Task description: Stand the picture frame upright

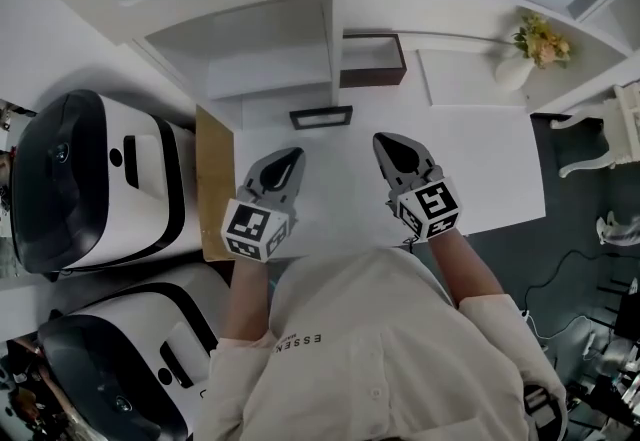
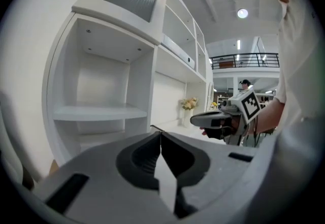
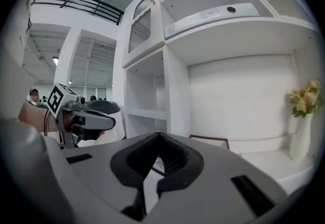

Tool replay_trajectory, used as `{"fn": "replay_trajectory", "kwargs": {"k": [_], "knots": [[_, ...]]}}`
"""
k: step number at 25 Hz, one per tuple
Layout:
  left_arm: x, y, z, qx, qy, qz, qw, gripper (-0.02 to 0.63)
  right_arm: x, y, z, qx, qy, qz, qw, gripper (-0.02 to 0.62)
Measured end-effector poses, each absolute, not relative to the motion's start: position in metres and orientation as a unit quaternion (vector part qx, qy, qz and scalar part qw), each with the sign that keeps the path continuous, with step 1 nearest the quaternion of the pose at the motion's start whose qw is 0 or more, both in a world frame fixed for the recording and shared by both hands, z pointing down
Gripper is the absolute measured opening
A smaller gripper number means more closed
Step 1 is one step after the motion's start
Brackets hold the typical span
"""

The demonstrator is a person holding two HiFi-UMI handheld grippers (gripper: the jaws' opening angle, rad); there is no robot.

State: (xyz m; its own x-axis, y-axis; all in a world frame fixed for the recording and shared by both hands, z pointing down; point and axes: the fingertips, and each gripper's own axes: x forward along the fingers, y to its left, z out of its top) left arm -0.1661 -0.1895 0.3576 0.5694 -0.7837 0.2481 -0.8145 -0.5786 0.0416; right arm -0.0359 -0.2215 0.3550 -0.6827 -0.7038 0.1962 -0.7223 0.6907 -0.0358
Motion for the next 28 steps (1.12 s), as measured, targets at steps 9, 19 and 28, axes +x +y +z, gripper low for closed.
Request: {"fn": "replay_trajectory", "kwargs": {"k": [9, 19, 28], "knots": [[-0.173, -0.193, 0.357, 0.87, -0.474, 0.108, 0.079, 0.003, -0.041, -0.223, 0.349, 0.375, -0.922, 0.051, 0.081, 0.014], [-0.168, -0.194, 0.359, 0.869, -0.472, 0.116, 0.087, 0.003, -0.048, -0.222, 0.344, 0.367, -0.927, 0.048, 0.065, 0.014], [-0.164, -0.194, 0.35, 0.873, -0.466, 0.12, 0.076, 0.003, -0.047, -0.226, 0.338, 0.379, -0.923, 0.038, 0.06, 0.014]]}}
